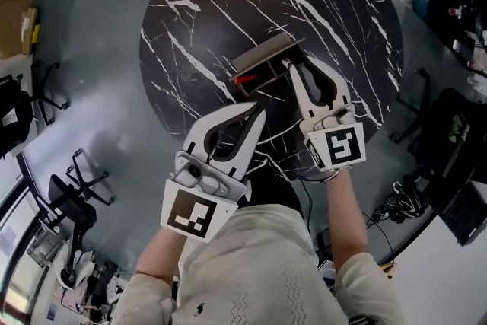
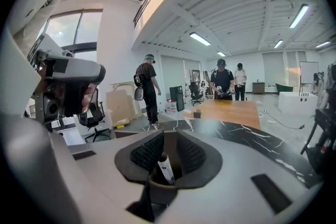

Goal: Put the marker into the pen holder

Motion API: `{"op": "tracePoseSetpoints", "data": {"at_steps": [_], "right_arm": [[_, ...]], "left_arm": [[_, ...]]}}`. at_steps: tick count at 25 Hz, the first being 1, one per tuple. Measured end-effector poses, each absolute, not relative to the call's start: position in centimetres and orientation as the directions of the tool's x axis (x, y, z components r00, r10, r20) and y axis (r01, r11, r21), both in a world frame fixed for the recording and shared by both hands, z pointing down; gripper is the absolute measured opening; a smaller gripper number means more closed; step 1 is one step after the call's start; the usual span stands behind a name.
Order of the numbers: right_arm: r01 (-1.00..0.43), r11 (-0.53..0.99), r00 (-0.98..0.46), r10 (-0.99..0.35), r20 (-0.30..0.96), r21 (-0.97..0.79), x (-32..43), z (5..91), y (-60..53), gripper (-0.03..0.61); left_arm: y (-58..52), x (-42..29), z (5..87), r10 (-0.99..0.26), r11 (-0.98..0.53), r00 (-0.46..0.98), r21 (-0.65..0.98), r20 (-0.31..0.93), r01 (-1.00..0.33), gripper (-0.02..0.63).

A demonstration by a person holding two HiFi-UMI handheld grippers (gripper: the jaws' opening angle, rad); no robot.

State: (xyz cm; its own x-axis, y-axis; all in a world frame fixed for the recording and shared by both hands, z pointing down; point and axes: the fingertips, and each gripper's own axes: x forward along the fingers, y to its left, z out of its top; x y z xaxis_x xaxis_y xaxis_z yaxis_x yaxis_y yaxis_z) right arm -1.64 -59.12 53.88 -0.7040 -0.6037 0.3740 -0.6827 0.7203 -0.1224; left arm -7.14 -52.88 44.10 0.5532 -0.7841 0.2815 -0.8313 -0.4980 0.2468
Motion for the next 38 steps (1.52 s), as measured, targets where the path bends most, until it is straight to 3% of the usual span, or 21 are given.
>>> {"op": "tracePoseSetpoints", "data": {"at_steps": [7, 13, 26, 38], "right_arm": [[-0.71, 0.676, -0.703, -0.664, 0.253, -0.199, 0.2, 47.9, -58.5, 0.082], [-0.696, 0.693, -0.718, -0.673, 0.176, -0.187, 0.7, 41.0, -55.1, 0.018], [-0.668, 0.738, -0.743, -0.656, 0.136, -0.09, 1.2, 31.9, -44.5, 0.017], [-0.66, 0.748, -0.748, -0.648, 0.142, -0.067, 1.2, 30.5, -39.6, 0.017]], "left_arm": [[-51.6, -6.9, 42.4, -0.795, -0.502, 0.55, 0.23, 0.257, -0.834, 0.008], [-49.3, -6.1, 39.1, -0.809, -0.51, 0.55, 0.219, 0.209, -0.832, 0.008], [-43.6, -5.5, 32.6, -0.84, -0.514, 0.535, 0.187, 0.085, -0.837, 0.008], [-39.3, -5.4, 31.7, -0.843, -0.519, 0.534, 0.171, 0.061, -0.838, 0.008]]}}
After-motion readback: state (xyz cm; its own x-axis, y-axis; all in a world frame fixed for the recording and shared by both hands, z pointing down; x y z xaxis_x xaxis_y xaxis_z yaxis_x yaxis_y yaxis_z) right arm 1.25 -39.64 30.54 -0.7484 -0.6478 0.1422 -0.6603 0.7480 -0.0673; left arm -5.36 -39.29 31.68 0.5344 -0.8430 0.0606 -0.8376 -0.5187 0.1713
